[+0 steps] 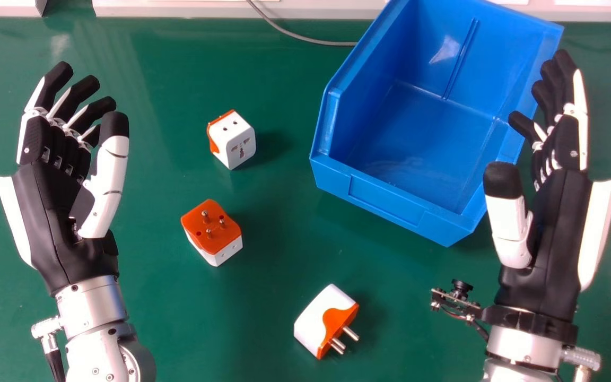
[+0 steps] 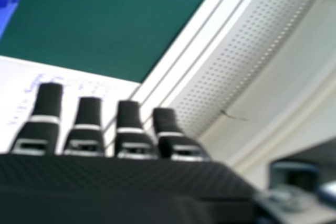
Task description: Pick all objects and put in blue box
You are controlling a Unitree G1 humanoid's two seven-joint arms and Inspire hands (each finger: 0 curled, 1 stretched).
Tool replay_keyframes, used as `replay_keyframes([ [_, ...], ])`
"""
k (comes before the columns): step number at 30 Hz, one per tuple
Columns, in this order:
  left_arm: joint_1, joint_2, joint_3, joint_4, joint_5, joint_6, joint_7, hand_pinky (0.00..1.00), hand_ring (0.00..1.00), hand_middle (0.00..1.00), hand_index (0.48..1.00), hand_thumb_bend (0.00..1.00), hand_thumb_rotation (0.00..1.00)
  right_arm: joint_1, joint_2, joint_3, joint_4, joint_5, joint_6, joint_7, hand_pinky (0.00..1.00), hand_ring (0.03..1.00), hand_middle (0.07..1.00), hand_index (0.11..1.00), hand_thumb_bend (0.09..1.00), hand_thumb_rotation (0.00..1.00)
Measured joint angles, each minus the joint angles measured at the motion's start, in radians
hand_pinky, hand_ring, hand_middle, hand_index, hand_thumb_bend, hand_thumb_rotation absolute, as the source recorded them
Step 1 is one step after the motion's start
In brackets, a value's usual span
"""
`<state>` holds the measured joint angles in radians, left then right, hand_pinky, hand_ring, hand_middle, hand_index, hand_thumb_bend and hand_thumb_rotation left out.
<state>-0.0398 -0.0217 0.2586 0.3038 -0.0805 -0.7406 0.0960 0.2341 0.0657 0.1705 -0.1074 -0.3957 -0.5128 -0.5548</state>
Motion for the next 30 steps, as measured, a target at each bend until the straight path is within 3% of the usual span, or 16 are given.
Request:
replay_keyframes([
  [12,0.000,0.000,0.000,0.000,0.000,0.000,-0.001,0.64,0.71,0.77,0.800,0.63,0.40,0.000,-0.016,0.013,0.001,0.009,-0.007,0.087,0.76,0.884,0.907,0.928,0.752,1.00],
  [17,0.000,0.001,0.000,0.000,0.000,0.000,-0.005,0.64,0.71,0.77,0.802,0.62,0.40,-0.003,-0.086,0.029,0.002,0.045,-0.042,0.216,0.73,0.854,0.882,0.930,0.797,1.00],
  [30,0.000,0.002,0.000,0.002,-0.001,0.000,-0.008,0.65,0.71,0.77,0.802,0.62,0.40,-0.026,-0.265,0.065,-0.020,0.189,-0.054,0.578,0.64,0.748,0.792,0.886,0.806,0.96],
])
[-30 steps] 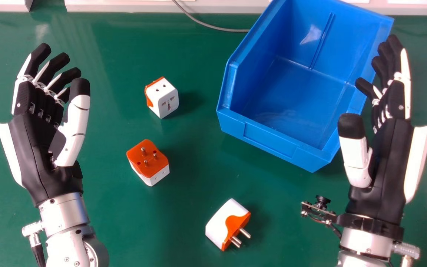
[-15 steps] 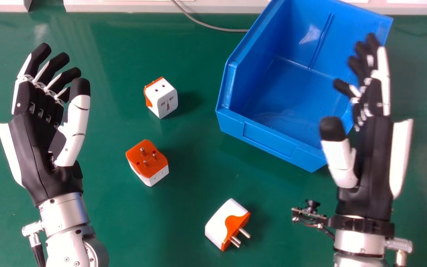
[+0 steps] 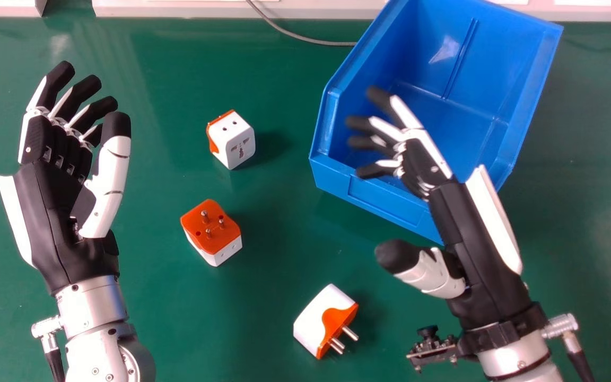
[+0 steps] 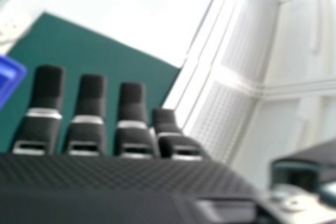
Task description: Pick all objects and put in blue box
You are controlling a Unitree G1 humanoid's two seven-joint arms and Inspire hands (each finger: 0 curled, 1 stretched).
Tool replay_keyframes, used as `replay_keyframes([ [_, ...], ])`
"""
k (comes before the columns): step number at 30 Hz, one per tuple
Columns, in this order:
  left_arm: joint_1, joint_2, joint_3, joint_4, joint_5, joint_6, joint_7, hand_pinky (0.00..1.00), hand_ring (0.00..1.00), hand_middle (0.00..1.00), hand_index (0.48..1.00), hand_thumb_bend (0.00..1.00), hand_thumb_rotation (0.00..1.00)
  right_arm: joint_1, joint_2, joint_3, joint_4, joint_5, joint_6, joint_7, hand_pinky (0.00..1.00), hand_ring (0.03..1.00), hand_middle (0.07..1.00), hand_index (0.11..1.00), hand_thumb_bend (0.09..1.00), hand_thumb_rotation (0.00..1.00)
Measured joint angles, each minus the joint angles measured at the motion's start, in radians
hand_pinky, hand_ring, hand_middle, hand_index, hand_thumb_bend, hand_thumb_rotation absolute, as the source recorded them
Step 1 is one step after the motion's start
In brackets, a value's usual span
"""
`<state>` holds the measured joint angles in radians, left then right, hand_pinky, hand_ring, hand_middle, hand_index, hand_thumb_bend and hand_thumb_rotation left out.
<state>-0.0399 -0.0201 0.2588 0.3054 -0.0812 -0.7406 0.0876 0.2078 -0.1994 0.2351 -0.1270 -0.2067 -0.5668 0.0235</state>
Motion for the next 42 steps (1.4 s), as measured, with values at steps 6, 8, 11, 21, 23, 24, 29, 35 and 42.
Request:
replay_keyframes([
  [6,0.000,0.000,0.000,0.000,0.000,0.000,0.001,0.65,0.71,0.77,0.803,0.63,0.40,0.001,-0.053,-0.004,-0.061,-0.058,0.071,0.086,0.62,0.730,0.782,0.856,0.826,0.95],
  [8,0.000,0.000,0.000,0.001,0.000,0.000,0.001,0.65,0.71,0.77,0.804,0.62,0.40,0.001,-0.067,-0.004,-0.084,-0.078,0.097,0.107,0.62,0.729,0.783,0.850,0.823,0.94],
  [11,0.000,0.000,0.000,0.001,0.000,0.000,0.001,0.65,0.71,0.77,0.806,0.62,0.40,0.002,-0.084,-0.004,-0.114,-0.086,0.143,0.144,0.63,0.736,0.789,0.841,0.812,0.91],
  [21,0.000,0.000,0.000,0.009,0.000,-0.001,0.000,0.65,0.71,0.77,0.807,0.62,0.40,0.004,-0.138,0.017,-0.227,-0.205,0.356,0.266,0.65,0.746,0.796,0.831,0.791,0.88],
  [23,0.000,0.000,0.000,0.009,0.000,-0.001,0.000,0.65,0.70,0.77,0.807,0.62,0.40,0.004,-0.148,0.020,-0.244,-0.233,0.386,0.282,0.65,0.745,0.797,0.830,0.790,0.88],
  [24,0.000,0.000,0.001,0.009,0.000,-0.001,0.000,0.65,0.70,0.77,0.807,0.62,0.40,0.004,-0.152,0.024,-0.251,-0.235,0.401,0.292,0.65,0.745,0.797,0.830,0.790,0.88],
  [29,0.000,0.000,0.000,0.009,-0.003,-0.001,-0.001,0.65,0.70,0.77,0.806,0.62,0.39,0.003,-0.161,0.039,-0.275,-0.237,0.448,0.333,0.67,0.761,0.806,0.837,0.779,0.88],
  [35,0.000,0.001,0.000,0.009,-0.015,-0.001,-0.003,0.65,0.70,0.77,0.805,0.63,0.40,-0.005,-0.197,0.073,-0.318,-0.314,0.553,0.415,0.70,0.795,0.829,0.856,0.767,0.81],
  [42,-0.001,0.006,0.002,0.013,-0.016,-0.001,-0.004,0.65,0.70,0.76,0.801,0.64,0.39,-0.034,-0.191,0.154,-0.416,-0.541,0.775,0.538,0.74,0.836,0.877,0.899,0.758,0.65],
])
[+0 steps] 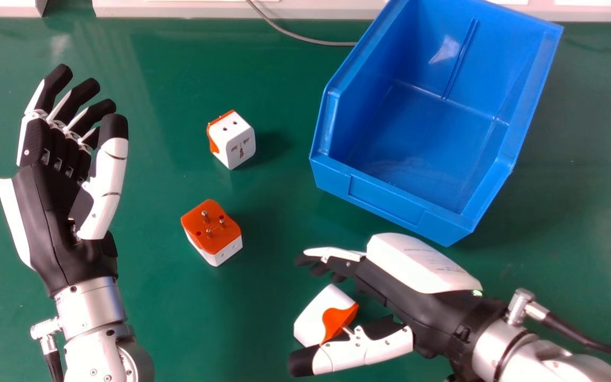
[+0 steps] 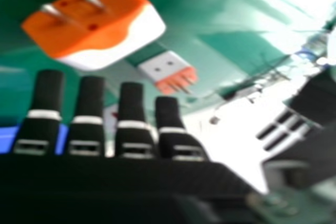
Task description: Pick all objects and put in blue box
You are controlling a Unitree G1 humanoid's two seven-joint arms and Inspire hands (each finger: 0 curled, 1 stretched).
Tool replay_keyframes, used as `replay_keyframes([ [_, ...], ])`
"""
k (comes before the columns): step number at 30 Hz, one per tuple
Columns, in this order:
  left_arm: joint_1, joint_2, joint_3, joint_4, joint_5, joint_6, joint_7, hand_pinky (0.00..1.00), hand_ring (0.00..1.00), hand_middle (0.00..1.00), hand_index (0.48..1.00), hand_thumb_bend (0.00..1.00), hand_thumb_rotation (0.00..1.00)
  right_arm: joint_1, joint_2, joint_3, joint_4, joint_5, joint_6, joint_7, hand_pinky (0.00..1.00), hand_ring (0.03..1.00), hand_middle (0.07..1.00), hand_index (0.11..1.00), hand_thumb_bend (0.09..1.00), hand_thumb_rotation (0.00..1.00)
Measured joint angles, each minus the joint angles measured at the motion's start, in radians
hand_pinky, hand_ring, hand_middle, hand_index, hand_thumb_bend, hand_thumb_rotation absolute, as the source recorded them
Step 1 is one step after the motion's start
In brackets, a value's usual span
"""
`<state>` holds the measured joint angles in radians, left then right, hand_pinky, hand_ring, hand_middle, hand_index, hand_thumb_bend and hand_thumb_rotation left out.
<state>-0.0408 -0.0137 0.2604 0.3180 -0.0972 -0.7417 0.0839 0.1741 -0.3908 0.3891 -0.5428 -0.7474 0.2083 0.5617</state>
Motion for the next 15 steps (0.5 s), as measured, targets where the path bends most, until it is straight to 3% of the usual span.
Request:
replay_keyframes([
  [7,0.000,0.003,0.000,0.001,0.000,0.000,0.000,0.65,0.71,0.77,0.800,0.64,0.39,-0.006,0.018,0.053,-0.025,-0.119,0.086,0.068,0.73,0.833,0.887,0.909,0.754,0.61],
  [15,0.000,0.003,-0.001,0.001,0.000,0.000,0.000,0.65,0.71,0.77,0.802,0.64,0.40,-0.008,0.041,0.067,-0.036,-0.137,0.107,0.086,0.74,0.835,0.892,0.913,0.758,0.56],
])
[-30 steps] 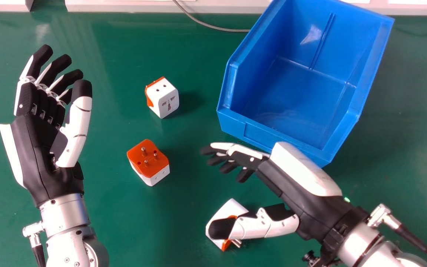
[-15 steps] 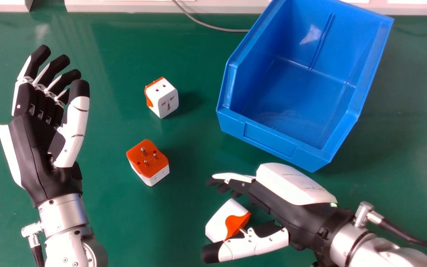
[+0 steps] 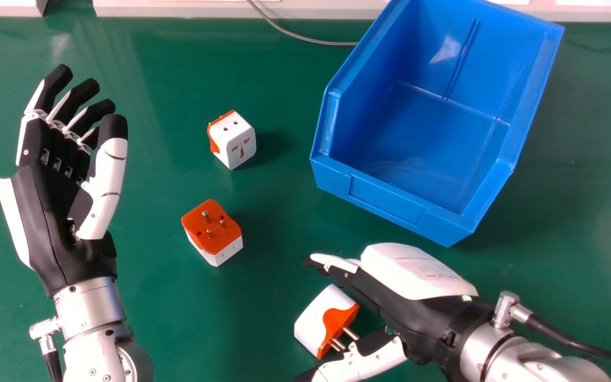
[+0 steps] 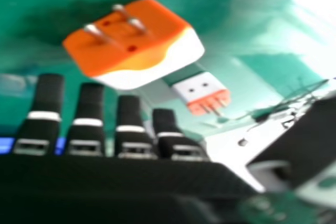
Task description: Pick all objects and put in blue box
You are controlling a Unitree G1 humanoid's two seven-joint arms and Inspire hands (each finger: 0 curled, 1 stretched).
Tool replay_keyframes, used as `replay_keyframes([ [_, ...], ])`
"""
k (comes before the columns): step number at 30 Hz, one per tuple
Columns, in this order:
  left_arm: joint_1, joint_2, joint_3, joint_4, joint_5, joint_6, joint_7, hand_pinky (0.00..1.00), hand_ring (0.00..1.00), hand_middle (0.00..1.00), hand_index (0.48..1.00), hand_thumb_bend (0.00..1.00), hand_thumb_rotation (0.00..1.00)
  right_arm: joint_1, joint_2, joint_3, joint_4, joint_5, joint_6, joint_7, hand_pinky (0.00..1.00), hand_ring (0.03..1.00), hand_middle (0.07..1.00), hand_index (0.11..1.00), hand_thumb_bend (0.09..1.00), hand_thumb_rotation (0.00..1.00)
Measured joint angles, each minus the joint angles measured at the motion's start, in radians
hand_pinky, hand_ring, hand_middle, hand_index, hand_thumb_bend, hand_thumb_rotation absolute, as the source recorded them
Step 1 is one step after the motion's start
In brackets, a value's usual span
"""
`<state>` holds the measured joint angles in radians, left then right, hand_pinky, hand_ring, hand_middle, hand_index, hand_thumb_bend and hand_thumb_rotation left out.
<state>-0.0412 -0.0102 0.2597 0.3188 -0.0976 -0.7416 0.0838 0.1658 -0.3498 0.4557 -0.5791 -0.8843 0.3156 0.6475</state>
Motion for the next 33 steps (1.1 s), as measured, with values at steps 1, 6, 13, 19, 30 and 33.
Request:
replay_keyframes([
  [1,0.000,0.000,0.000,0.000,0.000,0.000,0.000,0.65,0.71,0.77,0.803,0.64,0.40,0.000,0.002,0.005,-0.001,-0.010,0.002,0.003,0.74,0.836,0.893,0.913,0.759,0.55],
  [6,0.000,0.000,0.000,0.000,0.000,0.000,0.000,0.65,0.71,0.77,0.805,0.64,0.39,-0.006,0.011,0.023,-0.005,-0.064,0.020,0.027,0.74,0.832,0.897,0.916,0.770,0.53],
  [13,0.000,0.000,0.000,-0.002,0.000,0.000,0.002,0.65,0.71,0.77,0.807,0.64,0.40,-0.008,0.036,0.061,-0.005,-0.145,0.021,0.026,0.72,0.825,0.895,0.911,0.784,0.50],
  [19,0.000,-0.001,-0.001,-0.007,0.000,0.001,0.001,0.65,0.71,0.77,0.807,0.64,0.39,-0.016,0.050,0.081,0.028,-0.196,0.002,-0.004,0.70,0.811,0.884,0.912,0.810,0.43],
  [30,0.000,-0.003,0.000,-0.011,0.000,0.001,0.004,0.65,0.71,0.77,0.801,0.64,0.39,-0.017,0.089,0.112,0.125,-0.234,-0.027,-0.110,0.67,0.766,0.838,0.851,0.859,0.19],
  [33,0.000,-0.003,0.000,-0.014,0.000,0.001,0.004,0.65,0.71,0.77,0.799,0.63,0.39,-0.023,0.097,0.121,0.163,-0.254,-0.023,-0.110,0.67,0.785,0.852,0.832,0.857,0.14],
])
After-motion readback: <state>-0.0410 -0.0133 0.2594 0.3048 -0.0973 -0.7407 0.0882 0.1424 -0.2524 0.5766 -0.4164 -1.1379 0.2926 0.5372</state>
